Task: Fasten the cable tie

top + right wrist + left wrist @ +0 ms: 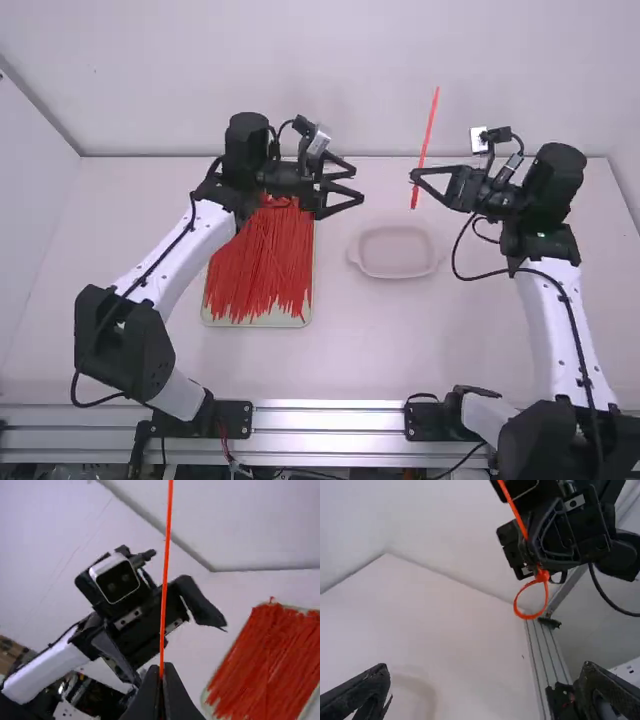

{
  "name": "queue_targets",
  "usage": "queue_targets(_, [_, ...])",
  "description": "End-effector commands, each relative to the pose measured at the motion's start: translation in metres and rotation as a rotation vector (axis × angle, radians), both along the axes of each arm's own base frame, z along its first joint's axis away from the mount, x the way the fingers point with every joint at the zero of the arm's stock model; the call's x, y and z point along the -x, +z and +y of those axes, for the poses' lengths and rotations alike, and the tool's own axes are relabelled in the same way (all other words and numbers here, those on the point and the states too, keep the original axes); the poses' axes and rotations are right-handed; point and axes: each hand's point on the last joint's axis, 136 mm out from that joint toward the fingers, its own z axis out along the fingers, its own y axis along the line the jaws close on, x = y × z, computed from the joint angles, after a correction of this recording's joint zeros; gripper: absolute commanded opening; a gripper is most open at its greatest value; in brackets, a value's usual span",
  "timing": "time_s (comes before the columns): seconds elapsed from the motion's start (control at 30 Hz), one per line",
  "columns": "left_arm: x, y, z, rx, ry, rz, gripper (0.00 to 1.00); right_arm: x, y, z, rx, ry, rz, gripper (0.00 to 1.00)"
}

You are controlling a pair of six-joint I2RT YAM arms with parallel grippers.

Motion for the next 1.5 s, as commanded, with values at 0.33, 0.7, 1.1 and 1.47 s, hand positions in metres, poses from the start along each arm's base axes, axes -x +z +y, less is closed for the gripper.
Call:
queue_targets(0.33, [-0.023,-0.072,0.041,-0.237,0.219,0.142,0.99,-0.011,-0.084,-0.026,0.420,-0.221,0.033,0.00])
queue_targets(0.7, [-0.026,-0.085,0.071,-0.198,0.236,0.212,0.99,-0.024,-0.170,-0.049,0.859,-0.465,0.122,0.00])
queue_targets(1.1, [-0.020,-0.084,0.078,-0.155,0.203,0.244,0.99,-0.023,-0.224,-0.039,0.794,-0.508,0.101,0.00])
queue_targets(1.47, [-0.019,-0.083,0.077,-0.151,0.196,0.246,0.99,-0.041,-0.263,-0.030,0.792,-0.449,0.165,0.00])
